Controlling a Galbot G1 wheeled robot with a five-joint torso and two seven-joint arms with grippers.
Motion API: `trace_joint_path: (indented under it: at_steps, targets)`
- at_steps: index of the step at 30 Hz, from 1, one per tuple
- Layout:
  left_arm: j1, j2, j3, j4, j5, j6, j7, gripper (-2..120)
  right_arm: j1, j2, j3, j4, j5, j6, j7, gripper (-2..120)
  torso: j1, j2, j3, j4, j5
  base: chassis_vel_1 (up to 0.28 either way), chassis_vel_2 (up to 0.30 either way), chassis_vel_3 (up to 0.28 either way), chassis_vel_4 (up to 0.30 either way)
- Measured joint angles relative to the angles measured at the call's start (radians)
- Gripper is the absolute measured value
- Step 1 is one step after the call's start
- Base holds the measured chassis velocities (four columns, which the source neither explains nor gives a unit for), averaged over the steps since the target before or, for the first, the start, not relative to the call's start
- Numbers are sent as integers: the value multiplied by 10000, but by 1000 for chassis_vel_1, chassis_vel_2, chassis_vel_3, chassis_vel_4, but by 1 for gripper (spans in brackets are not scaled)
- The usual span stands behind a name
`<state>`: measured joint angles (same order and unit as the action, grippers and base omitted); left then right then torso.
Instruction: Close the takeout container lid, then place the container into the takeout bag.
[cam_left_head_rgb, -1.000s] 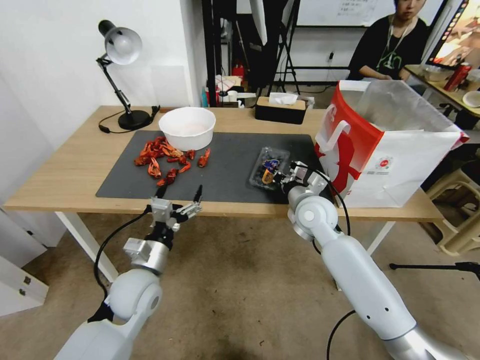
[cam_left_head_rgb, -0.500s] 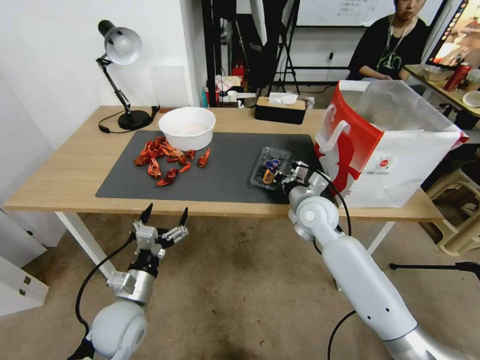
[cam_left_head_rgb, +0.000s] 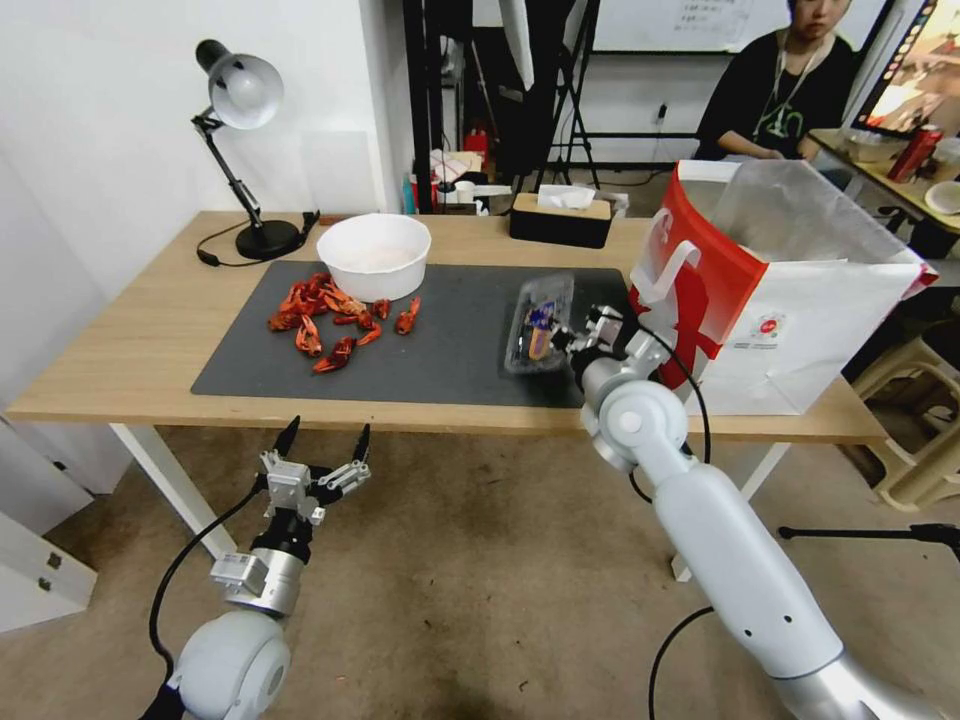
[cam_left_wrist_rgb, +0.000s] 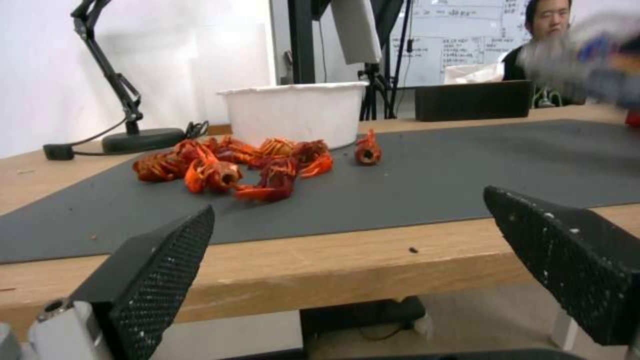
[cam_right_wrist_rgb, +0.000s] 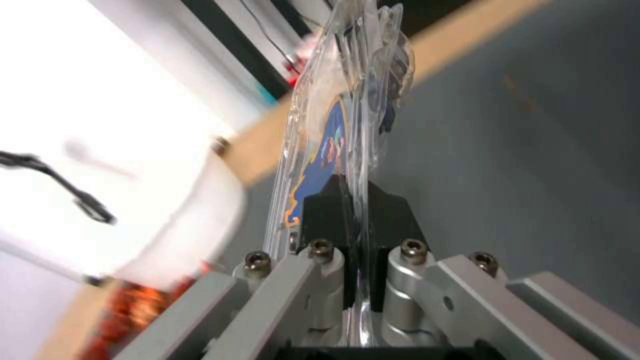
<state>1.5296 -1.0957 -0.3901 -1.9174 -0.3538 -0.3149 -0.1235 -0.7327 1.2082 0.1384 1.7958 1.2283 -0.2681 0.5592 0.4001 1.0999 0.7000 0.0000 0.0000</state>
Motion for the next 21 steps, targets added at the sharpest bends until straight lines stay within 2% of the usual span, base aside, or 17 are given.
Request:
trace_joint_path:
  at_steps: [3, 6, 10, 15, 21]
  targets:
    - [46, 8, -80, -1, 4, 0, -30, 100, 243, -300, 341, 858, 460, -62, -56, 0, 0, 0, 0, 1, 1, 0, 0, 0, 0]
    - [61, 6, -96, -14, 5, 0, -36, 100, 386, -456, 552, 1213, 705, -118, -64, 0, -1, 0, 0, 0, 0, 0, 0, 0, 0]
    - [116, -39, -104, -58, 11, 0, -42, 100, 990, -939, 1402, 2091, 1468, -250, 0, 0, -1, 0, 0, 0, 0, 0, 0, 0, 0]
    - [131, -73, -105, -96, 40, 0, -45, 100, 1390, -1411, 2004, 2248, 1102, -415, 313, 0, 0, 0, 0, 2, 1, 0, 0, 0, 0]
    - [92, -94, -63, -128, 53, 0, -46, 100, 1476, -2212, 3207, 1973, 643, -585, 631, 0, -1, 1, 0, 0, 2, 0, 0, 0, 0]
